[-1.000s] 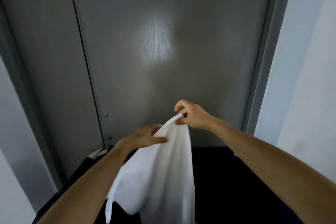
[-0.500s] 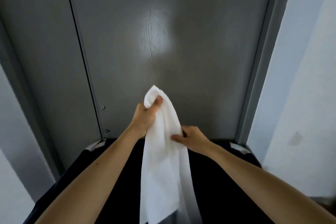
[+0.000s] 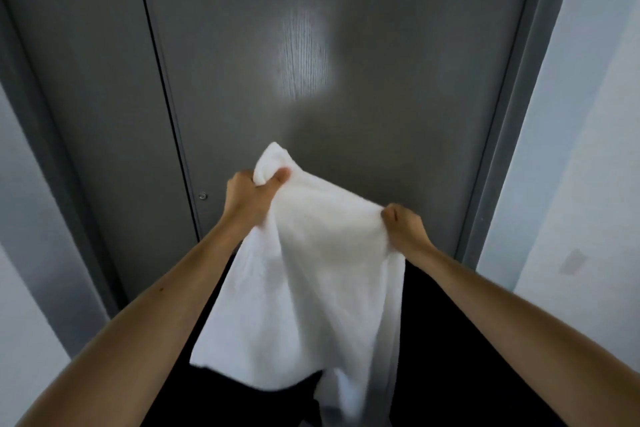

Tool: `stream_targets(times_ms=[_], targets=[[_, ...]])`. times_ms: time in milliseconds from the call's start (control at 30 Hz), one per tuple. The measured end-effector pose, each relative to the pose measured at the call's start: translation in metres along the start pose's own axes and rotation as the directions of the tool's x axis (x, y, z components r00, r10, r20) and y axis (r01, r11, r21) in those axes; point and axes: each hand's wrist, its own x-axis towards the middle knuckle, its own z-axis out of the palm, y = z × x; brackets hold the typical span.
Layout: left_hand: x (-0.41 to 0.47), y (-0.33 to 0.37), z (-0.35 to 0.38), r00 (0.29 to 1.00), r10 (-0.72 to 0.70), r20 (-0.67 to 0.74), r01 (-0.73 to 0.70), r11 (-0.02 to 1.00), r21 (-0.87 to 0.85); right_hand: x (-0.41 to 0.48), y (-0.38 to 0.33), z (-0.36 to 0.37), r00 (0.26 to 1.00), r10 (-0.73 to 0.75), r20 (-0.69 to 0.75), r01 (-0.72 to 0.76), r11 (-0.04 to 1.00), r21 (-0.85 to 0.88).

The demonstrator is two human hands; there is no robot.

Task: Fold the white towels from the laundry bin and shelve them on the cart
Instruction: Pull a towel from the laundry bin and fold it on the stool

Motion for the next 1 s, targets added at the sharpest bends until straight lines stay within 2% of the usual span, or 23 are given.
stream_targets(times_ms=[100,167,200,267,300,367,433,467,533,600,667,733,767,800,867,933,1000], targets=[[0.024,0.016,-0.011,0.995,-0.045,-0.091,0.031,0.989,-0.147,0.019,-0.048,-0.033,0.983,-0.127,-0.132,0.145,0.980,0.137],[0.032,0.018,-0.018,0.992,-0.086,-0.088,0.068,0.978,-0.196,0.024,-0.070,-0.053,0.961,-0.267,-0.079,0.272,0.960,0.064],[0.032,0.012,-0.019,0.993,-0.104,-0.059,0.091,0.978,-0.190,0.025,-0.070,-0.056,0.956,-0.295,0.000,0.295,0.955,-0.026],[0.019,-0.007,-0.017,0.995,-0.094,-0.019,0.092,0.992,-0.090,0.022,-0.054,-0.047,0.945,-0.250,0.213,0.307,0.902,-0.303],[0.008,-0.016,-0.013,0.996,-0.094,-0.002,0.094,0.995,-0.028,0.017,-0.040,-0.040,0.929,-0.203,0.309,0.318,0.865,-0.388],[-0.008,-0.026,-0.005,0.995,-0.102,0.016,0.101,0.993,0.053,0.004,-0.011,-0.027,0.899,-0.149,0.412,0.326,0.855,-0.402],[-0.015,-0.027,0.002,0.989,-0.119,0.084,0.104,0.981,0.161,-0.006,0.012,-0.017,0.903,-0.087,0.420,0.269,0.878,-0.395],[-0.017,-0.024,0.004,0.975,-0.154,0.163,0.122,0.974,0.191,-0.008,0.022,-0.013,0.916,-0.044,0.399,0.217,0.891,-0.400],[-0.018,-0.019,0.011,0.911,-0.271,0.313,0.272,0.961,0.038,-0.010,0.036,-0.001,0.937,0.029,0.349,0.125,0.903,-0.412],[-0.023,-0.015,0.020,0.831,-0.405,0.382,0.511,0.827,-0.233,-0.016,0.033,0.013,0.936,0.043,0.349,0.091,0.929,-0.359],[-0.032,-0.016,0.029,0.743,-0.491,0.455,0.667,0.604,-0.436,-0.030,0.015,0.024,0.935,0.024,0.353,0.030,0.988,-0.149],[-0.038,-0.022,0.033,0.676,-0.500,0.542,0.731,0.361,-0.579,-0.046,-0.009,0.029,0.926,0.040,0.376,-0.105,0.983,0.152],[-0.040,-0.026,0.034,0.652,-0.501,0.569,0.740,0.257,-0.622,-0.053,-0.019,0.029,0.920,0.019,0.392,-0.120,0.964,0.236],[-0.042,-0.030,0.035,0.643,-0.504,0.577,0.735,0.196,-0.649,-0.057,-0.025,0.031,0.911,-0.015,0.411,-0.106,0.957,0.270],[-0.048,-0.032,0.037,0.653,-0.504,0.565,0.722,0.190,-0.666,-0.065,-0.027,0.036,0.886,-0.066,0.458,-0.071,0.959,0.276],[-0.052,-0.031,0.043,0.687,-0.461,0.561,0.700,0.212,-0.682,-0.071,-0.019,0.047,0.888,-0.072,0.454,-0.008,0.985,0.171],[-0.056,-0.027,0.045,0.681,-0.425,0.596,0.697,0.128,-0.705,-0.074,-0.008,0.055,0.912,-0.036,0.408,0.002,0.997,0.082]])
